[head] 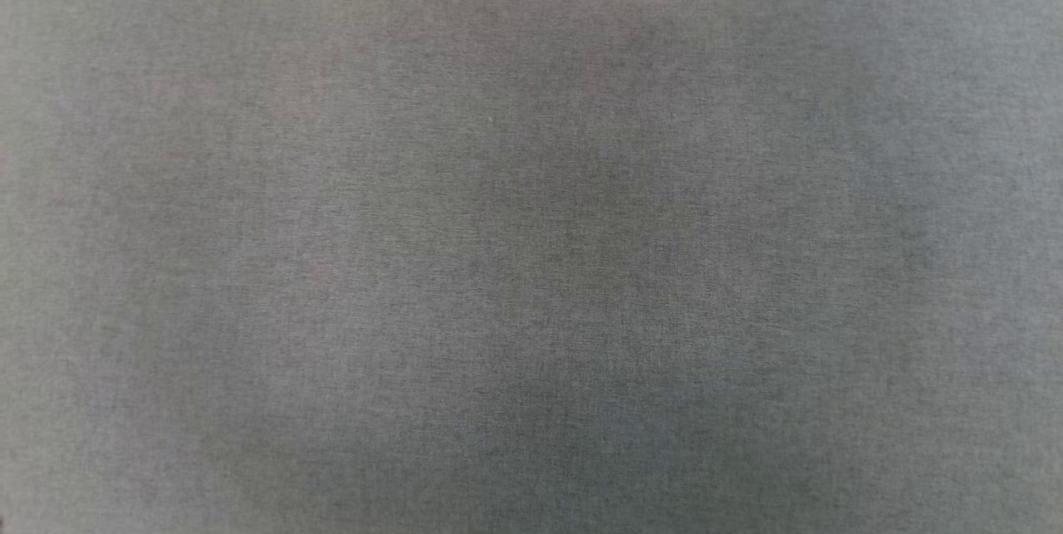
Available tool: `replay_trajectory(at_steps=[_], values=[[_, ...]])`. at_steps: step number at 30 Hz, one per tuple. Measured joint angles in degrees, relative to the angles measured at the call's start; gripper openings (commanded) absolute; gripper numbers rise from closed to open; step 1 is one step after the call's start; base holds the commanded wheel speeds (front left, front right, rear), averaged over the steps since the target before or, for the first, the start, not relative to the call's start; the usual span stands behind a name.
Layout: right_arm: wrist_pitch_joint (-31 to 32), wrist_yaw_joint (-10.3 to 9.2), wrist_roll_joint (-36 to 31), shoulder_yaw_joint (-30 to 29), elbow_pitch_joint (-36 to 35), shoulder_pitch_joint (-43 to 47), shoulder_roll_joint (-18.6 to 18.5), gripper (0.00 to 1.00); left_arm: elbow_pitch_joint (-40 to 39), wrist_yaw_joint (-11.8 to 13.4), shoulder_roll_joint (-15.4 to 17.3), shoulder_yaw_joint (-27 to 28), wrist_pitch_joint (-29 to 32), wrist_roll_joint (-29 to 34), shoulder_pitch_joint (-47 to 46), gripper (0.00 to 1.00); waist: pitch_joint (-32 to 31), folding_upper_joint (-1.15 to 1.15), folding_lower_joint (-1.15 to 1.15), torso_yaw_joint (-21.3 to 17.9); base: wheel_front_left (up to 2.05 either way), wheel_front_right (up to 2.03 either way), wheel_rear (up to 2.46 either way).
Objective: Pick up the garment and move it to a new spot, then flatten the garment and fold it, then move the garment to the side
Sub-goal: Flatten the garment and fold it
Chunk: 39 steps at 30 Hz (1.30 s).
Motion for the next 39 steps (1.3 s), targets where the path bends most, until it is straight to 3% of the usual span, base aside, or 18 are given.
replay_trajectory(at_steps=[6, 11, 20, 25, 32, 39], values=[[5.43, 0.0, 3.61, 2.7, 5.81, 8.04, 0.53, 0.0, 4.68, -3.97, -0.59, -4.24, 5.68, -2.01, 12.32, 0.0, -0.84, 0.0, 0.0, 0.86, 0.0, 0.0, 0.0], [11.71, 0.0, 12.09, 6.54, 6.12, 17.67, 0.52, 0.0, 4.07, -5.26, -0.92, -6.98, 16.22, -8.17, 24.94, 0.0, -1.79, 0.0, 0.0, 1.29, 0.0, 0.0, 0.0], [21.25, -0.01, 25.03, 13.74, -8.01, 34.53, -5.81, 0.0, -8.91, -5.11, 3.74, -8.87, 31.47, -18.66, 43.59, 0.0, -3.07, 0.0, 0.0, 1.8, 0.0, 0.0, 0.0], [25.7, -0.01, 30.32, 14.33, -19.34, 45.09, -10.22, 0.0, -22.61, 1.16, 8.59, -8.8, 37.94, -23.18, 54.27, 0.0, -4.51, 0.0, 0.0, 1.8, 0.0, 0.0, 0.0], [31.78, -0.09, 34.46, 12.1, -34.19, 60.26, -15.23, 0.0, -44.03, 13.13, 15.77, -8.68, 41.8, -27.33, 68.73, 0.0, -5.97, 0.0, 0.0, 1.57, 0.0, 0.0, 0.0], [39.77, -0.11, 37.57, 10.17, -46.11, 73.22, -17.19, 0.0, -54.97, 20.33, 20.07, -9.04, 42.8, -30.1, 78.02, 0.0, -6.16, 0.0, 0.0, 1.07, 0.0, 0.0, 0.0]])
